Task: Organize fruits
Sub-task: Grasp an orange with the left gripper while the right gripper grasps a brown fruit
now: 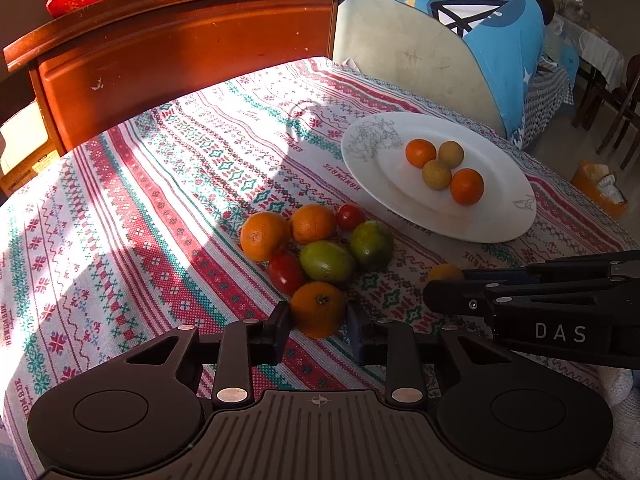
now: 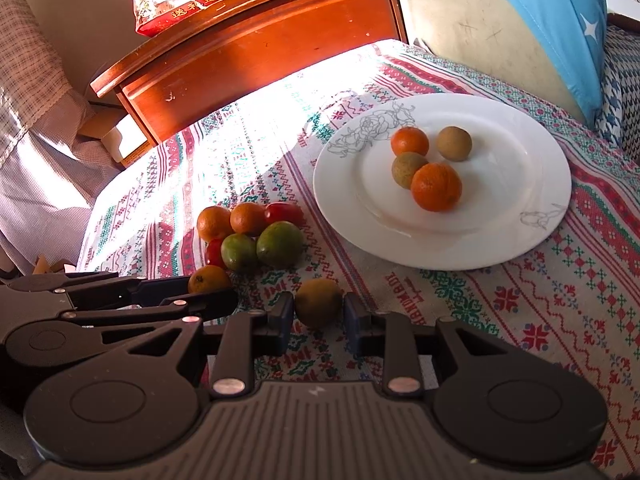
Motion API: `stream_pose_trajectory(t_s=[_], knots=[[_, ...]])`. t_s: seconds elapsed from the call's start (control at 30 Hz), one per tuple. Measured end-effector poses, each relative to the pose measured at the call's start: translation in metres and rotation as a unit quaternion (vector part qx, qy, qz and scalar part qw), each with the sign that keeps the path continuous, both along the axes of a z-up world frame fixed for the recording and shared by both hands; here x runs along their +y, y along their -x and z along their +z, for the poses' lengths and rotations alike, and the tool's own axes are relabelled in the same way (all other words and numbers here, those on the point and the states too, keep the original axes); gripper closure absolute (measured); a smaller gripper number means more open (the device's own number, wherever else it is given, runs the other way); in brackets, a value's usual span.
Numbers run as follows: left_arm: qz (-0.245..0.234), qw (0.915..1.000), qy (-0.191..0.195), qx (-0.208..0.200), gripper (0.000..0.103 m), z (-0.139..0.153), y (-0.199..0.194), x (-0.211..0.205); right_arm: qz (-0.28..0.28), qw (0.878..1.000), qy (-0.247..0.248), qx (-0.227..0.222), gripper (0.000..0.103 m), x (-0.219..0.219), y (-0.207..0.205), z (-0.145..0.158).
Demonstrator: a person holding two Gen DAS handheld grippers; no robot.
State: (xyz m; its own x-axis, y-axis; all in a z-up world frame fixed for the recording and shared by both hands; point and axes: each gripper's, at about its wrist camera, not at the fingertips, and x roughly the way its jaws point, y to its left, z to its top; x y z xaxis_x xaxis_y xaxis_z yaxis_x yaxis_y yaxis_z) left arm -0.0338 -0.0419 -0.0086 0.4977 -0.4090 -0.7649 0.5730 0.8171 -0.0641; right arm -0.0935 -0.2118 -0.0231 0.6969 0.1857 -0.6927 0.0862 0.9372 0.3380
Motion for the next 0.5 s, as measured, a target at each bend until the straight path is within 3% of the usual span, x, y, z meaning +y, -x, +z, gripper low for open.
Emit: stream_pose_trajectory(t_s=[0.33,0.5], knots=[[0.007,1.0,0.007,-0.001,0.076,0.007,0.002,0.004,0.009,1.0,0.007,-0.006,0.076,0.003,0.001,0.003],[0.007,0.9998,0.018,-0.007,0.076,0.017,0.003,0.003,0.0,1.0,0.008,-0.03,0.076,-0.002,0.003,0.019]])
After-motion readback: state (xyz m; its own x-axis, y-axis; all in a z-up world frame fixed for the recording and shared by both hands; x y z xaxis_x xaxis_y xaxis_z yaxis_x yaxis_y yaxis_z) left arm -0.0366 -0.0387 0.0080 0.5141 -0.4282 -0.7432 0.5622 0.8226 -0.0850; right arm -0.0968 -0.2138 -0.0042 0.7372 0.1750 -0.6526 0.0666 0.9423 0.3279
